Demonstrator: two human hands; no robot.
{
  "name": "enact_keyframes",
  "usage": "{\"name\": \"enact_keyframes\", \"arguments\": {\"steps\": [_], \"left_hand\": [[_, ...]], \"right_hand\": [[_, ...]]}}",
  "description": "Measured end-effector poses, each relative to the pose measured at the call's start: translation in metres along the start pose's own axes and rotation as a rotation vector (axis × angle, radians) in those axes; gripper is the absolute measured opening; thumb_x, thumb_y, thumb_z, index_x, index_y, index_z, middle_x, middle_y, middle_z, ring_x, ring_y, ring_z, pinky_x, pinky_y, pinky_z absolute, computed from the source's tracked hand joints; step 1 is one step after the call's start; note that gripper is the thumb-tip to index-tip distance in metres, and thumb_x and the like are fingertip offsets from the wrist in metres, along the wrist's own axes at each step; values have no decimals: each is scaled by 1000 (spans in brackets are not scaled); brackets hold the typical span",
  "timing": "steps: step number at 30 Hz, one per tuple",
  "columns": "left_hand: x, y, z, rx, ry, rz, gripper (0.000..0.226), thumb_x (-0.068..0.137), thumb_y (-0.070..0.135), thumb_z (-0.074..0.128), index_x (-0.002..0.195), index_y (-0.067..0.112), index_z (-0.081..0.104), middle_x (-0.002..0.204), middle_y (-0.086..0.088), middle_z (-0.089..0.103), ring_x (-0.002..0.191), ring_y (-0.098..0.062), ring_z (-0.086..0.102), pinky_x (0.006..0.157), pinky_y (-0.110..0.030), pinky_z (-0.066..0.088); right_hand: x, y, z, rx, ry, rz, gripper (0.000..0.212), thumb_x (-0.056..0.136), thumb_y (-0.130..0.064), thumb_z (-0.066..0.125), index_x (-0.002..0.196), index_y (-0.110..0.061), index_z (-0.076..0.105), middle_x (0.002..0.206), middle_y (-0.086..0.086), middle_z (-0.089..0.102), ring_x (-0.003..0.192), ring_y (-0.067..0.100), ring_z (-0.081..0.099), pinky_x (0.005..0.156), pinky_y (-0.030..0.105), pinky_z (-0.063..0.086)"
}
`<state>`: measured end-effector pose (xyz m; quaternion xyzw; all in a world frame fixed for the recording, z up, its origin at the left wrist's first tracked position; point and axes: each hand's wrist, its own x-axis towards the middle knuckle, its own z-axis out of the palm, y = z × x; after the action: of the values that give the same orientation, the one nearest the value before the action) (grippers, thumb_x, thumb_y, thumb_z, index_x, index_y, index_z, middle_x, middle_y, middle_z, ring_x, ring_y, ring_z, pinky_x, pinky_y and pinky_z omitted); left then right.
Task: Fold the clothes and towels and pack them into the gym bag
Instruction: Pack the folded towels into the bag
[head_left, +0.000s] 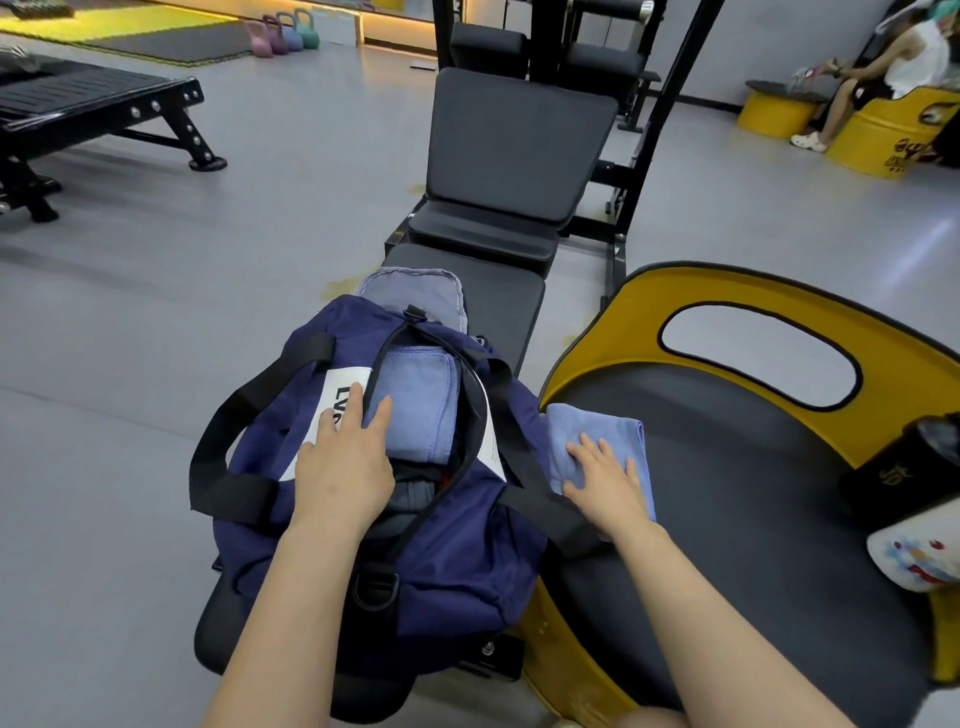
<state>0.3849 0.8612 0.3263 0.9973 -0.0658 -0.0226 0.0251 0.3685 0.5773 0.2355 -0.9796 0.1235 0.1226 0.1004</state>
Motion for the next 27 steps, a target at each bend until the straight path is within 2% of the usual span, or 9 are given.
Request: {"name": "enact_keyframes", "arguments": {"steps": [3,7,9,13,15,17,20,22,27], "left_hand": [[0,0,0,-2,-2,0,60,99,20,35,152,27,8,160,-4,-3,141,-27,17,94,-38,42],[0,1,-1,-3,-10,-12,59,98,20,33,151,28,9,160,-3,-2,142,-27,16,96,-39,41],[0,1,-1,-2,-13,-12,59,98,20,33,152,28,9,160,-3,-2,142,-27,16,96,-40,41],[0,1,-1,7,-16,-13,59,99,20,32,152,28,8,160,-3,-2,142,-27,16,96,-39,41],[0,2,-1,-1,-20,-14,59,99,20,33,152,28,8,160,-3,-2,142,-27,16,96,-40,41],[1,2,-2,-13,-26,-18,59,99,20,33,152,29,8,160,-3,-2,142,-27,15,97,-40,41],[2,3,-2,-10,-35,-23,59,99,20,33,151,30,7,160,-3,-3,143,-27,15,97,-40,40],[2,3,-1,-8,-34,-25,59,99,21,33,151,30,8,160,-3,-2,142,-27,15,97,-41,40],[3,3,-1,-28,-28,-32,59,98,20,35,151,29,10,160,-2,0,141,-27,17,97,-41,40]], "right_hand": [[-2,-6,-1,60,2,29,47,97,-31,38,143,-23,31,159,-1,14,147,21,7,117,48,7],[-3,-19,-6,197,108,139,36,92,-31,45,125,-16,47,135,1,45,131,23,35,112,44,17],[-2,-23,-8,185,127,170,36,87,-28,47,120,-14,49,124,2,52,122,25,43,109,44,25],[2,-28,-8,64,156,186,35,87,-32,49,116,-13,53,121,4,56,119,25,45,104,40,31],[1,-29,-9,-51,208,174,34,89,-37,50,113,-14,56,119,5,54,116,25,45,97,35,34],[-1,-28,-13,-72,259,175,26,89,-36,51,100,-14,59,110,5,54,108,25,46,88,33,35],[-6,-25,-28,120,229,239,16,89,-26,49,77,-15,50,82,5,56,80,24,51,65,31,39],[-11,-24,-37,205,200,267,14,90,-24,48,80,-14,51,73,3,51,71,23,47,57,29,36],[-25,-21,-39,301,273,150,13,88,-14,47,101,-14,46,89,11,56,70,23,50,56,30,40]]}}
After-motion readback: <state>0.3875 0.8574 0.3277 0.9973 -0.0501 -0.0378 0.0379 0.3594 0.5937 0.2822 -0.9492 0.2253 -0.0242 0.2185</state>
